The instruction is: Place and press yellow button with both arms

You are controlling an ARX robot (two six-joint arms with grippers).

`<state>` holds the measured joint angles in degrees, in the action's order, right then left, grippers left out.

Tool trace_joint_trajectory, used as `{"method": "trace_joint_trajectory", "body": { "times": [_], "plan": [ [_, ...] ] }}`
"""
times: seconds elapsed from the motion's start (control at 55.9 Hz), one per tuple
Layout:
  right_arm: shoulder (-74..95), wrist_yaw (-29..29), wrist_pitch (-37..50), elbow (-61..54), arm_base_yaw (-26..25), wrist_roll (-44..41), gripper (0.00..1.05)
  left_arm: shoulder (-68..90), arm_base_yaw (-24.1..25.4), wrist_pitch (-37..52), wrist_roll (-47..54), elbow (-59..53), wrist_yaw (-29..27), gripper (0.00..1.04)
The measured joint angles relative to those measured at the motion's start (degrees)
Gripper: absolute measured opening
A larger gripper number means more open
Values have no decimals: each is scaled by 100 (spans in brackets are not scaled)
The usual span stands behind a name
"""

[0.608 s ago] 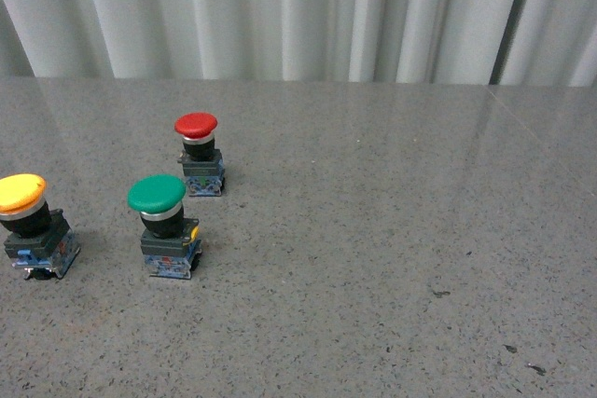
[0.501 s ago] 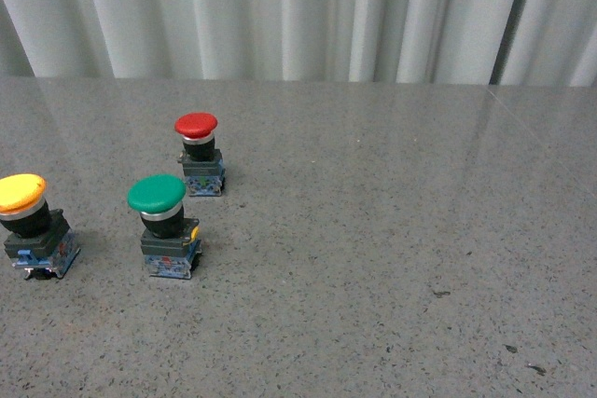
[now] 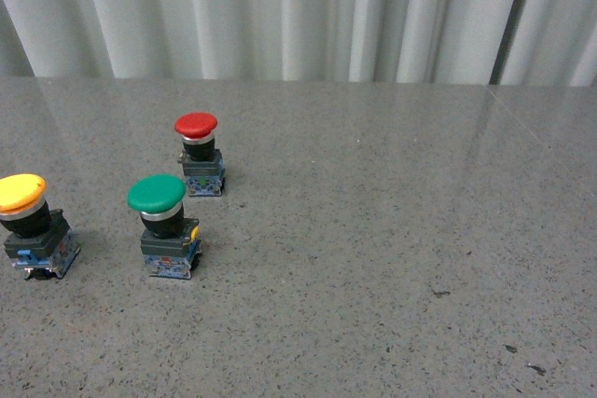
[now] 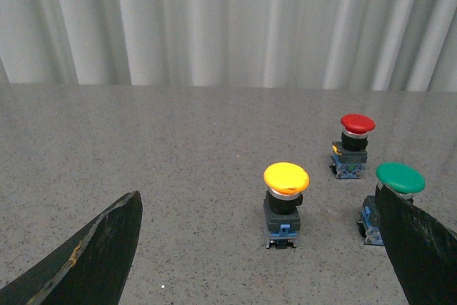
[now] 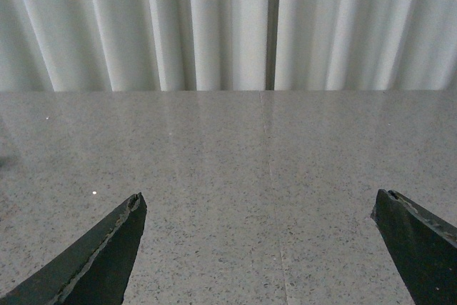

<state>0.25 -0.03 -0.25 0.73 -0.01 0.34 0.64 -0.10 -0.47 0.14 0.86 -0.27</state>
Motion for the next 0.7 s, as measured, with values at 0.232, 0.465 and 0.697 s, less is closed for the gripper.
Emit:
{"method": "trace_joint_trajectory", "body": {
  "times": [0.232, 0.465, 0.697],
  "plan": [
    [0, 0, -7, 0, 0, 0, 98, 2184, -271, 944, 487, 636, -1661, 98],
    [0, 0, -4, 0, 0, 0, 98, 4892, -232, 2728, 476, 1716, -883, 98],
    [0, 0, -2, 0, 0, 0, 98, 7283, -468, 2531, 271, 2806, -284, 98]
  ]
}}
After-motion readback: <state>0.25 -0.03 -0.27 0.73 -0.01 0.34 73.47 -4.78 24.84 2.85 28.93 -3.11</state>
